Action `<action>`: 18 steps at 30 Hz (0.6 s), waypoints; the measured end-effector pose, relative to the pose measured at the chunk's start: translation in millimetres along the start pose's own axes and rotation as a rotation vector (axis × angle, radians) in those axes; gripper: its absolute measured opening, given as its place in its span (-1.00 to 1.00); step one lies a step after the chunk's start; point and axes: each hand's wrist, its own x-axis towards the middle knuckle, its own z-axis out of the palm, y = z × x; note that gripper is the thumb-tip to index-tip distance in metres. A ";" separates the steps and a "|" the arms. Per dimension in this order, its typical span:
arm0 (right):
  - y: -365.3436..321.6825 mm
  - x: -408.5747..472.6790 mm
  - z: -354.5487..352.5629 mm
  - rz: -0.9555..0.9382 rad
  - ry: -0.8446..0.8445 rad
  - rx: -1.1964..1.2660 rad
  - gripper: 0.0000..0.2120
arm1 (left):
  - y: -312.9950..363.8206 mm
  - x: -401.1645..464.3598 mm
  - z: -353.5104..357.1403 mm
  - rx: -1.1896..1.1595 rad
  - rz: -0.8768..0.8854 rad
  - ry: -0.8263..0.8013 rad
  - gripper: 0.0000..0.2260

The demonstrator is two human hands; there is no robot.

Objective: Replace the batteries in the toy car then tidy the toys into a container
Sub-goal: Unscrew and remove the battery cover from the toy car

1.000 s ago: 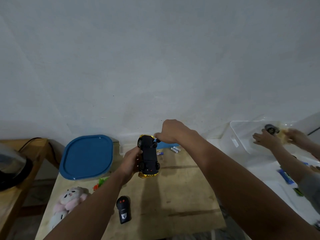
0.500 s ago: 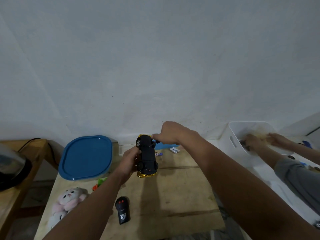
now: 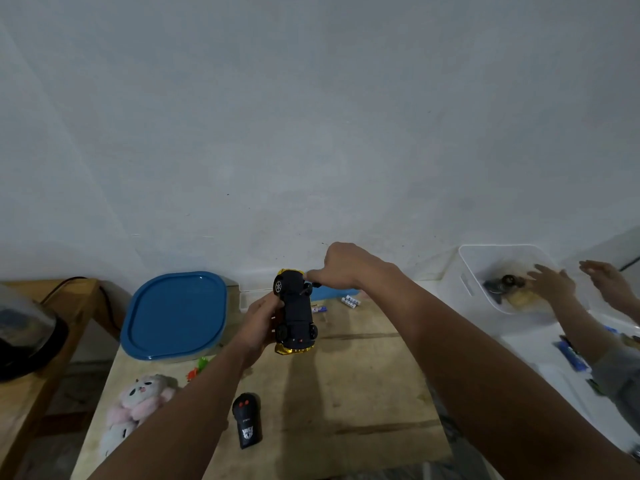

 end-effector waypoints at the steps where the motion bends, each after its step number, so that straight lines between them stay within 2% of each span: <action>1: 0.4 0.4 0.0 -0.001 0.003 0.002 -0.49 | -0.5 -0.5 0.1 0.000 0.001 -0.003 -0.59; 5: 0.2 3.1 2.5 0.012 -0.032 0.017 -0.58 | -0.9 -1.6 -0.2 0.009 0.008 -0.005 -0.54; 8: -0.5 0.5 1.6 0.003 0.001 -0.015 -0.49 | -1.0 -2.5 -0.2 0.002 0.013 -0.021 -0.57; 11: -0.9 0.2 1.8 0.012 -0.004 -0.050 -0.49 | -1.5 -4.5 -1.0 0.000 0.013 -0.014 -0.62; 18: -2.8 -0.7 1.1 0.000 -0.010 -0.007 -0.50 | 0.7 -9.5 -1.0 -0.021 0.009 -0.027 -0.53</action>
